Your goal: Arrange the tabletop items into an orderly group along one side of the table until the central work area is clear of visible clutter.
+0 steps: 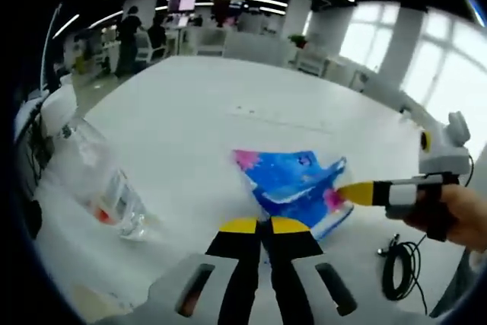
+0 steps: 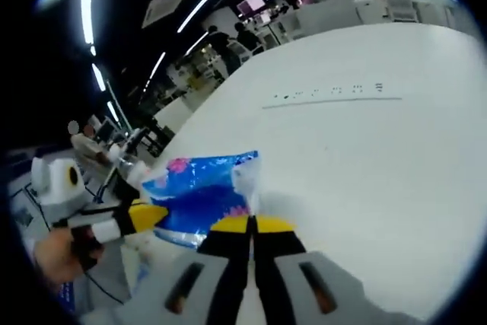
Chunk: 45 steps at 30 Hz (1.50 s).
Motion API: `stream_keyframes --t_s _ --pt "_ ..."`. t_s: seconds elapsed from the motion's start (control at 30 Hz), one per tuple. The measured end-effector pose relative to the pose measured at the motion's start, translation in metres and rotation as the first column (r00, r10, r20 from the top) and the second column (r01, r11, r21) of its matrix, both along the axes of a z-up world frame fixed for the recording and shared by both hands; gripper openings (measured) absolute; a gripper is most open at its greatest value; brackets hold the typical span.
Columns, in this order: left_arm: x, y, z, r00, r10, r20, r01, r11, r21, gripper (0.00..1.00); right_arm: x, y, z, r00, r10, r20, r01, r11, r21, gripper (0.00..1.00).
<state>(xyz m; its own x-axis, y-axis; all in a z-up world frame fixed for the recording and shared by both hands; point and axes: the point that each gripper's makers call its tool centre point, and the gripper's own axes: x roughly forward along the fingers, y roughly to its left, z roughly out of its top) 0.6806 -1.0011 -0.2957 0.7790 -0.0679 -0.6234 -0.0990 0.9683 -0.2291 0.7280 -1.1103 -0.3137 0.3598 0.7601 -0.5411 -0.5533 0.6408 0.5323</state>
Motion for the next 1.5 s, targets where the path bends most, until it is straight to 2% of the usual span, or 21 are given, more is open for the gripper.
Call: stream_keyframes --t_s 0.2,0.33,0.5,0.83,0.97,1.13,1.33,1.5 --pt "0.004 -0.029 0.009 0.995 -0.095 0.012 0.094 0.995 0.026 0.00 -0.005 -0.031 0.010 0.998 -0.070 0.008 0.069 0.997 0.020 0.00" --pt "0.008 -0.056 0.013 0.977 -0.213 0.012 0.211 0.971 0.116 0.00 -0.013 -0.057 0.016 0.991 -0.133 -0.005 0.133 0.991 0.028 0.00" --pt "0.012 -0.089 0.014 0.962 -0.273 0.014 0.270 0.957 0.101 0.00 -0.021 -0.094 0.022 0.978 -0.210 -0.007 0.210 0.977 0.038 0.00" --pt "0.020 -0.147 0.006 0.913 -0.408 -0.008 0.406 0.906 0.118 0.00 -0.022 -0.149 0.014 0.950 -0.311 -0.018 0.312 0.950 0.034 0.00" --pt "0.024 -0.162 0.001 0.897 -0.442 -0.023 0.441 0.887 0.136 0.00 -0.016 -0.164 0.010 0.942 -0.336 -0.019 0.336 0.941 0.029 0.00" --pt "0.028 -0.173 -0.006 0.895 -0.443 -0.041 0.445 0.887 0.124 0.00 -0.007 -0.180 0.002 0.938 -0.346 -0.003 0.346 0.938 0.011 0.00" --pt "0.031 -0.186 -0.018 0.882 -0.465 -0.075 0.470 0.865 0.172 0.00 -0.003 -0.189 -0.006 0.945 -0.325 0.033 0.326 0.945 -0.039 0.00" --pt "0.038 -0.189 -0.027 0.890 -0.445 -0.101 0.456 0.875 0.159 0.01 0.003 -0.196 -0.015 0.946 -0.322 0.029 0.323 0.945 -0.055 0.00"
